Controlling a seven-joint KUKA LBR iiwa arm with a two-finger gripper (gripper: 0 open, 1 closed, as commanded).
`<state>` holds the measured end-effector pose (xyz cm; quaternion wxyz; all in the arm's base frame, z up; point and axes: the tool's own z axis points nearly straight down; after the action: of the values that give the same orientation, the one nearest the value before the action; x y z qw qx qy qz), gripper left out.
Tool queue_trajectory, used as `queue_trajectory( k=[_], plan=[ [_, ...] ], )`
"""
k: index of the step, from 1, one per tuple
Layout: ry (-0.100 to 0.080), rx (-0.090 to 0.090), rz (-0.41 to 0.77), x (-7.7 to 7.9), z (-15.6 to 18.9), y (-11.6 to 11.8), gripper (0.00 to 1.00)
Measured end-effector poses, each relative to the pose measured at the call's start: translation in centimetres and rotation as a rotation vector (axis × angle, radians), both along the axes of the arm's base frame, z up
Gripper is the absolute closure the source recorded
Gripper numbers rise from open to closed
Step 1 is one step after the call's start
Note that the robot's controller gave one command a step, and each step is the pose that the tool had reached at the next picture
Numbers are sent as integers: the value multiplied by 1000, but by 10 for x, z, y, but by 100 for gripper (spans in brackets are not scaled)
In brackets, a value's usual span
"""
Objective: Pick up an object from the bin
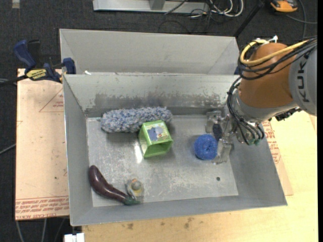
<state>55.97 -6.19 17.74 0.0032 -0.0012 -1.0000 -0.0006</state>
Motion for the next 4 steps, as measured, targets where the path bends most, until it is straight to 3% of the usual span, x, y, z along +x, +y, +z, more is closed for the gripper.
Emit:
queue_trajectory(
  k=[1, 2, 3, 4],
  plan=[
    [-7, -1, 1, 1, 5, 0, 0],
    [-14, -1, 78, 9, -30, -1, 0],
    [-13, -1, 182, 26, -90, -2, 0],
    [-9, 1, 115, 18, -111, -8, 100]
  ],
)
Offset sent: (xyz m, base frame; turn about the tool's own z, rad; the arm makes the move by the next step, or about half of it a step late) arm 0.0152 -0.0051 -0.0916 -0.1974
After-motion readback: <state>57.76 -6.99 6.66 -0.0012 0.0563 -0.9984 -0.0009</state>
